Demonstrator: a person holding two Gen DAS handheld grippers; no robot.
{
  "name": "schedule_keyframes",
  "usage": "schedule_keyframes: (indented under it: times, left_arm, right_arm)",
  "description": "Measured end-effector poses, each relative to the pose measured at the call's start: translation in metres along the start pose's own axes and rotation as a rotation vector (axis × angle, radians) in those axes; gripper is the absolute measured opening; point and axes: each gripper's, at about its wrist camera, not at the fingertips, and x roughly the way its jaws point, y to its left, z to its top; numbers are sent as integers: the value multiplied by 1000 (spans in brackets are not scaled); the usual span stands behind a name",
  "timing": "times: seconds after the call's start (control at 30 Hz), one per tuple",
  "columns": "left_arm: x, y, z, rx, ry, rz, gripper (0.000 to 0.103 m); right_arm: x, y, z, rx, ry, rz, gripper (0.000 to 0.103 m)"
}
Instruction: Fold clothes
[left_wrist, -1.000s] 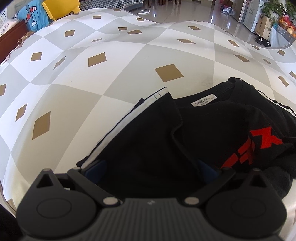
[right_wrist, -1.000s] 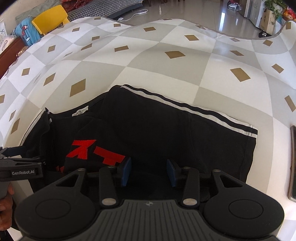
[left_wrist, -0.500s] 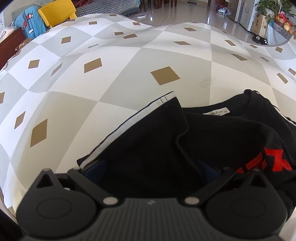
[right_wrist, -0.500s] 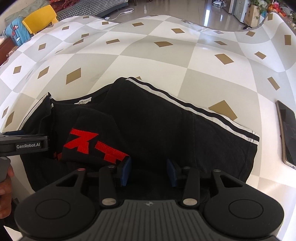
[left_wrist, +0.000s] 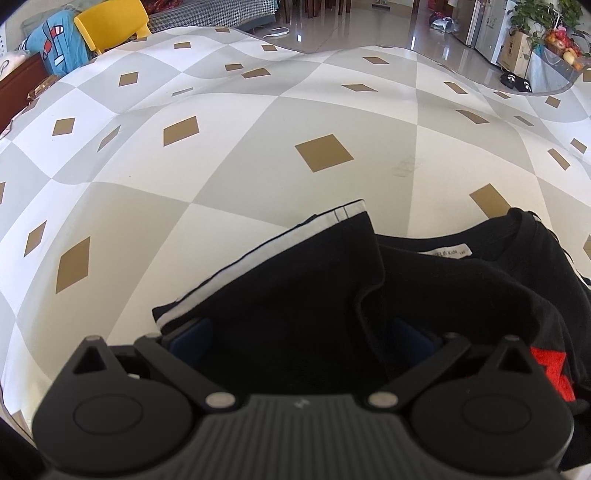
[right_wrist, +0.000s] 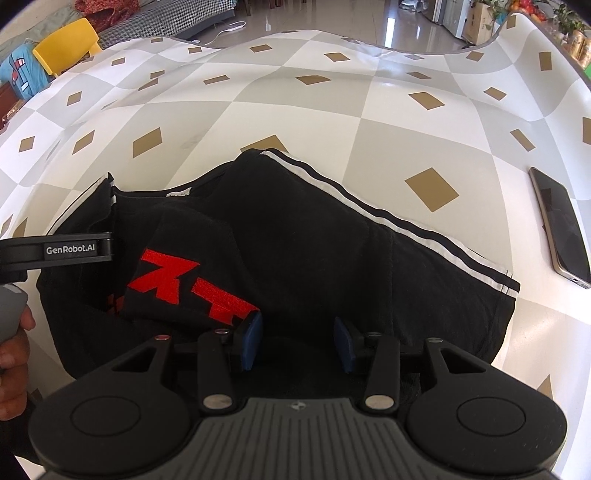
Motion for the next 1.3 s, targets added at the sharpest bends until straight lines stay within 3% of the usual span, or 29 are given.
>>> schedule_keyframes:
  times: [0.4, 0.73, 1.03, 1.3]
  left_arm:
    - [-22, 7, -2, -24, -37, -20, 103]
    - [-32, 34, -8, -88, -38, 46, 103]
    - [-26, 44, -17, -88, -4, 44, 103]
    - [-14, 43, -21, -98, 39, 20, 103]
  right_arm:
    - [-3, 1, -3, 28, -30, -7, 44]
    - [-23, -13, 3, 118, -118, 98, 45]
    - [-19, -23, 18, 178, -178, 93, 46]
    - [-2, -23, 25, 139, -216, 39, 47]
